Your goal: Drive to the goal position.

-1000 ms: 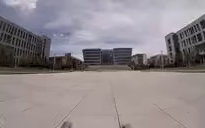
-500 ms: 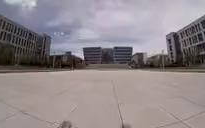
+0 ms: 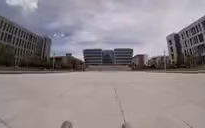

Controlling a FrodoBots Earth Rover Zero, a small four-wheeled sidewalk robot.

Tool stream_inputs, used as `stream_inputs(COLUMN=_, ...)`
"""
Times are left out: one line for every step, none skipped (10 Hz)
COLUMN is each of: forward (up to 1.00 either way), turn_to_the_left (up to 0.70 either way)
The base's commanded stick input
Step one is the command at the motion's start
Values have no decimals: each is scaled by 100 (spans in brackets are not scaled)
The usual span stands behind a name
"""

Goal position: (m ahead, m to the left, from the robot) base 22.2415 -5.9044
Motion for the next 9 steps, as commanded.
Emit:
stream_inputs(forward=70, turn_to_the_left=0)
stream_inputs(forward=70, turn_to_the_left=0)
stream_inputs(forward=70, turn_to_the_left=0)
stream_inputs(forward=70, turn_to_the_left=0)
stream_inputs(forward=70, turn_to_the_left=0)
stream_inputs(forward=70, turn_to_the_left=0)
stream_inputs(forward=70, turn_to_the_left=0)
stream_inputs(forward=70, turn_to_the_left=0)
stream_inputs(forward=70, turn_to_the_left=0)
